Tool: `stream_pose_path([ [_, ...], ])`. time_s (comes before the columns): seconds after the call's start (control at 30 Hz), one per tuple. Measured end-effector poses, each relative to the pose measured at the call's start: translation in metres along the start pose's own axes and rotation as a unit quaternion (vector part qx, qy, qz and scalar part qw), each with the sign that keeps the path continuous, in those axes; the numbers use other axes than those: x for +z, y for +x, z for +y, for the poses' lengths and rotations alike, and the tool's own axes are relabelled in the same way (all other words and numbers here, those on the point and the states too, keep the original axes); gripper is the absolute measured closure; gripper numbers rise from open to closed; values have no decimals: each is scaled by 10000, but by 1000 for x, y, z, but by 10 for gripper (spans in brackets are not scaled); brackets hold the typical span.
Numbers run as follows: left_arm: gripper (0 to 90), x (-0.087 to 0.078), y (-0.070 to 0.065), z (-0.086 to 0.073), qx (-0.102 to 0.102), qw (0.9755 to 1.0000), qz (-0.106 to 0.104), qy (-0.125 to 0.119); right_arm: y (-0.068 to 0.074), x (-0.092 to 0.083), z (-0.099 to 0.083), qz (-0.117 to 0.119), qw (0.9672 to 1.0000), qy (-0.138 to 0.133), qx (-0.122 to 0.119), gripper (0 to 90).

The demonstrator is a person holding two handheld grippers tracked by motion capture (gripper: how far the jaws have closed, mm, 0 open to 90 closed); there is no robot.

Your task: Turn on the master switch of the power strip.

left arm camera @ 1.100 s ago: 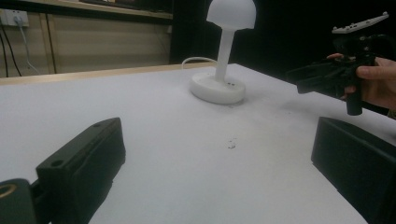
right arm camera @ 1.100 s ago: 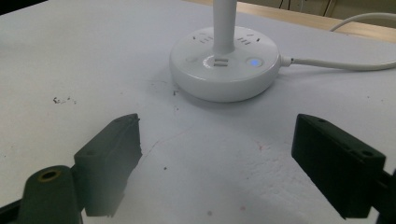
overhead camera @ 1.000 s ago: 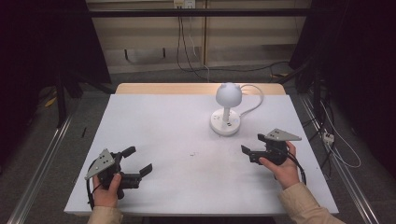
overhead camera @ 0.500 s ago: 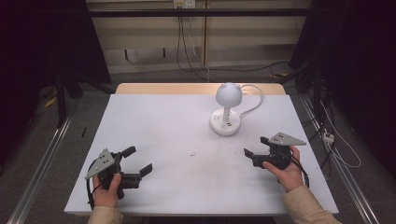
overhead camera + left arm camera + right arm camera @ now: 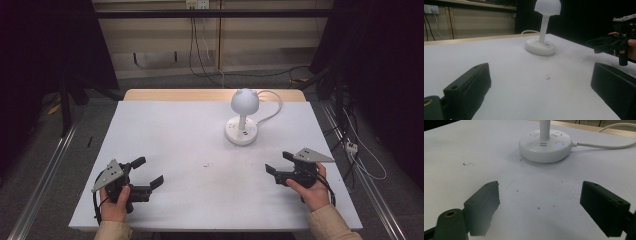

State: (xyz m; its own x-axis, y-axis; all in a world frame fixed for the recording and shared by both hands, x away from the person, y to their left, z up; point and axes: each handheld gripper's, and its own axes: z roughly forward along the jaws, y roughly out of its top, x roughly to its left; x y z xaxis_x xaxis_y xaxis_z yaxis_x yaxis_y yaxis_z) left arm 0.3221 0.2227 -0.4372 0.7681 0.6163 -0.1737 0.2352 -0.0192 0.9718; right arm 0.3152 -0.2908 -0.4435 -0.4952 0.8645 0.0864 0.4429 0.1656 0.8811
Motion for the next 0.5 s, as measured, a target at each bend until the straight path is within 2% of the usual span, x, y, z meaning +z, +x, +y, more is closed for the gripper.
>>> stream_pose_path([
  [0.5,25,0,1,-1,6,10000,23,64,6,-15,-10,117,9999,-16,23,133],
])
